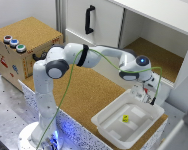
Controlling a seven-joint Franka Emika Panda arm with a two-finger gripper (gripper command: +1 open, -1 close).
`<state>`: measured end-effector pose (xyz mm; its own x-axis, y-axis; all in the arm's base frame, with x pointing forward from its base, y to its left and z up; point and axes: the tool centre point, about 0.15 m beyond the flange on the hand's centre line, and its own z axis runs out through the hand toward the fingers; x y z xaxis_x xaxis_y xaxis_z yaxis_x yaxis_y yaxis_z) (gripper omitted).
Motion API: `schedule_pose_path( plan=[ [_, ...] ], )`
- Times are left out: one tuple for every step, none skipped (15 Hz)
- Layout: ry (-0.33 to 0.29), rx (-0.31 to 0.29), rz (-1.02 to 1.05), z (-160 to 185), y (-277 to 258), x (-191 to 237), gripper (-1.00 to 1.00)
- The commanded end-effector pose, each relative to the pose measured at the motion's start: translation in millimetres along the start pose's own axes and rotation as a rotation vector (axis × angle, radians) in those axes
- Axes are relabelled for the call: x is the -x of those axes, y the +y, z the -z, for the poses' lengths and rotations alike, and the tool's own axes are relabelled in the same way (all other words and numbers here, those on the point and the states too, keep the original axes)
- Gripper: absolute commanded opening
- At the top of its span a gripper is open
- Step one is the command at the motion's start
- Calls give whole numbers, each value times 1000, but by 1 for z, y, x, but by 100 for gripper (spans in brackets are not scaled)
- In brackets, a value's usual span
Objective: Store the pink object in the box
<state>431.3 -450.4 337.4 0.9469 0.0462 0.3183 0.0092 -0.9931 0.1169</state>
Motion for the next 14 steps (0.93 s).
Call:
schedule_pose_path(
  plan=[
    [-85, 74, -15, -56, 8, 56, -100],
    [-110, 80, -11, -65, 8, 63, -100],
    [-128, 79, -5, -73, 8, 69, -100],
    [-141, 78, -1, -80, 8, 74, -100],
    [-153, 67, 2, -89, 7, 79, -100],
    [-163, 61, 13, -97, 4, 85, -100],
    [-173, 52, 16, -103, 2, 90, -100],
    [-183, 51, 13, -107, 1, 93, -100],
    [-193, 46, -1, -109, 3, 95, -100],
    [-200, 50, -9, -110, 4, 95, -100],
    [-199, 53, -13, -108, 5, 95, 100],
    [-184, 64, -24, -97, 8, 93, 100],
    [-165, 76, -30, -86, 9, 93, 100],
    [-151, 77, -33, -75, 9, 93, 100]
  ],
)
